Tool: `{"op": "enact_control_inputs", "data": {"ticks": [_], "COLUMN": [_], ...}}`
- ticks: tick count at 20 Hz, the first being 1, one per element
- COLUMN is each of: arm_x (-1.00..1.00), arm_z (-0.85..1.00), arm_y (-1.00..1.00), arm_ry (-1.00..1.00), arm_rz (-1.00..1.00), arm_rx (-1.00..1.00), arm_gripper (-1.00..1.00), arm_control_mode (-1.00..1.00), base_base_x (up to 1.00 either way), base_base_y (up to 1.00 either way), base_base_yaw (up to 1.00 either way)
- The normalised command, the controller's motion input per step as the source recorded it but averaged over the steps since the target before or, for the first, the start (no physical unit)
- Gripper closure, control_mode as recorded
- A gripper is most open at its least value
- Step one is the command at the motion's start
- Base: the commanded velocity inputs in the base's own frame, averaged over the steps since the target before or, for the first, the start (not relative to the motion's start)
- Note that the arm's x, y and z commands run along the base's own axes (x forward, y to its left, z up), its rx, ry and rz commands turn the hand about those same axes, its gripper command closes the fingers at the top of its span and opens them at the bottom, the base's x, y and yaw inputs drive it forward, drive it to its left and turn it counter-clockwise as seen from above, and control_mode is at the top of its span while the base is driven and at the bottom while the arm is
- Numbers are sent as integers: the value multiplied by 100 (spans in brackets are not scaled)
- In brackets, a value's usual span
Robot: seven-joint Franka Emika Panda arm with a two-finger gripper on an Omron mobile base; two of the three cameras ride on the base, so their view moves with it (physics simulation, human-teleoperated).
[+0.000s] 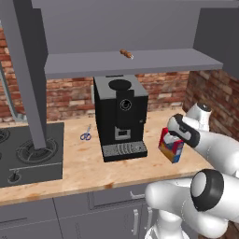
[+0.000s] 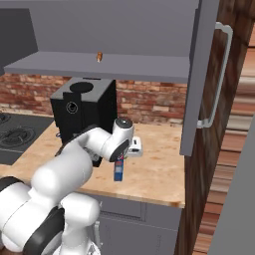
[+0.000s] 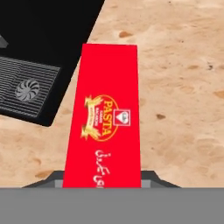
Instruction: Pick the boxed food and yogurt from the counter and place them in the cabinets closest to them.
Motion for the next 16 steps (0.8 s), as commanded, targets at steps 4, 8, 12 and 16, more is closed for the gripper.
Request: {"op": "enact_control_inputs", "data": {"ticks": [4, 8, 12, 16], "arm_x": [-3, -9, -16, -24], "arm_z": [65, 71, 74, 77], "arm_y": [-1, -4, -1, -2], "arm_ry": [-4, -4, -3, -3], "arm_rz": [0, 0, 0, 0], "arm_rx": [3, 1, 0, 0], "arm_gripper": [100, 100, 100, 100], "arm_control_mode": [-100, -100, -100, -100], "base_base_x": [0, 0, 0, 0], "base_base_y": [0, 0, 0, 0], "base_base_yaw": [0, 0, 0, 0]}}
